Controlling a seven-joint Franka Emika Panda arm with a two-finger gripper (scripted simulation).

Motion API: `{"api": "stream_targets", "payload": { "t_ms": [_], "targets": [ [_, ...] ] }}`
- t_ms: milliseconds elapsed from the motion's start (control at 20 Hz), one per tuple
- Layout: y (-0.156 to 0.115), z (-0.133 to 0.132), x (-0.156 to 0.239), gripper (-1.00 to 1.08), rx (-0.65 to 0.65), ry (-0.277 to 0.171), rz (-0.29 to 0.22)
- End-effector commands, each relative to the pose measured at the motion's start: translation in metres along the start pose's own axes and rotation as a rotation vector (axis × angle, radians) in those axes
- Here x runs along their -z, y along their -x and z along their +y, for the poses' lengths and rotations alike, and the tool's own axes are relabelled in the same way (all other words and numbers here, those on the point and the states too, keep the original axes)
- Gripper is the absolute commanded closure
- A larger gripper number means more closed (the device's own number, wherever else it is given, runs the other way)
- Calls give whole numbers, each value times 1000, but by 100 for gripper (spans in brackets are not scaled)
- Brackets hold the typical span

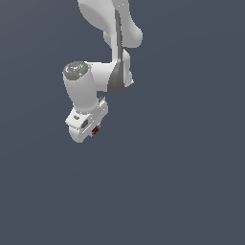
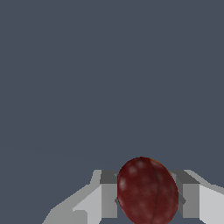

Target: Pick up the object and move it to a goal position.

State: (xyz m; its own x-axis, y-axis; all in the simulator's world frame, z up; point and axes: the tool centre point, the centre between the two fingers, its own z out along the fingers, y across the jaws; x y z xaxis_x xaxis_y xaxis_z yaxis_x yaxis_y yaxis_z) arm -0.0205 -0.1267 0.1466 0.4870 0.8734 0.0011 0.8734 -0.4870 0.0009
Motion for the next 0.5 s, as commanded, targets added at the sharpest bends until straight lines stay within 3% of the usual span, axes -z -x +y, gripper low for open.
{"api": "stream_targets", "payload": {
  "t_ms": [0, 450],
  "targets": [
    [12, 9, 20, 108, 1, -1, 0],
    [35, 29, 60, 108, 1, -1, 0]
  ]
}}
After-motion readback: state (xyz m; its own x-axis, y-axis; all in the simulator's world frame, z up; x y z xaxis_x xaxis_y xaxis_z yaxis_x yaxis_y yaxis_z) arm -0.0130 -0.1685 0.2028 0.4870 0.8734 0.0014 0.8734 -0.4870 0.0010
